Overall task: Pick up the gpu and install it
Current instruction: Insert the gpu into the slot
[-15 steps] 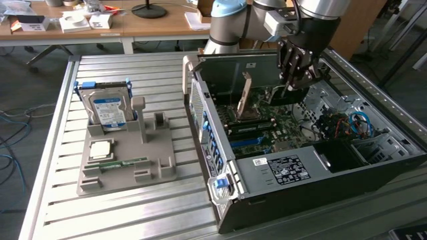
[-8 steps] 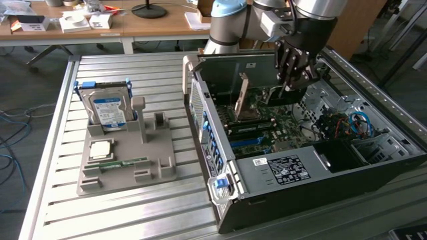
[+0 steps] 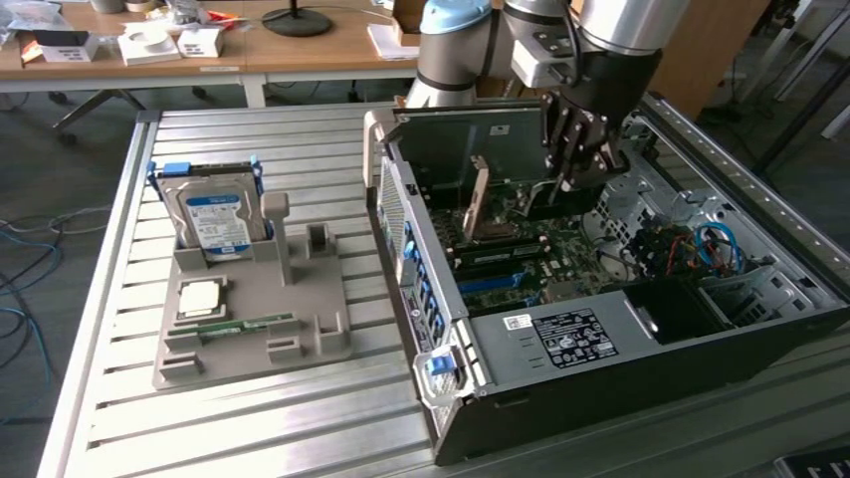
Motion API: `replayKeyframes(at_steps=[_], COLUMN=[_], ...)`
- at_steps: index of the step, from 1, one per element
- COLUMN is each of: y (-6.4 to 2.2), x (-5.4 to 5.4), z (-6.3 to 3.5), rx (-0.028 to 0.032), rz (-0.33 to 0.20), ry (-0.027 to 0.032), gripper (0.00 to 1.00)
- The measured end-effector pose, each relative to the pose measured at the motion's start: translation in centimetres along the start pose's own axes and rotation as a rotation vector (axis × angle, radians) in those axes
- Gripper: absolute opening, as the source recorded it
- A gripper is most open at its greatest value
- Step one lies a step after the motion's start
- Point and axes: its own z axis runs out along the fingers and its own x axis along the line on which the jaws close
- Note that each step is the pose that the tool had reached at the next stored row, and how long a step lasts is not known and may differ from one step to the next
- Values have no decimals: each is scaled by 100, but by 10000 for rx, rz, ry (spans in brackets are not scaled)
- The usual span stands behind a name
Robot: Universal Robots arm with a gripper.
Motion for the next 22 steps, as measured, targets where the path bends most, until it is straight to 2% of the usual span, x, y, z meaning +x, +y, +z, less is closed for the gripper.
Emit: replayKeyframes(at_steps=[6,12,17,22], y=[3,17,19,66], x=[0,2,3,1], z=[17,98,103,107], rx=[3,37,41,43], rz=[0,-1,1,0], ry=[-17,-27,-41,-41], gripper=[26,26,26,26])
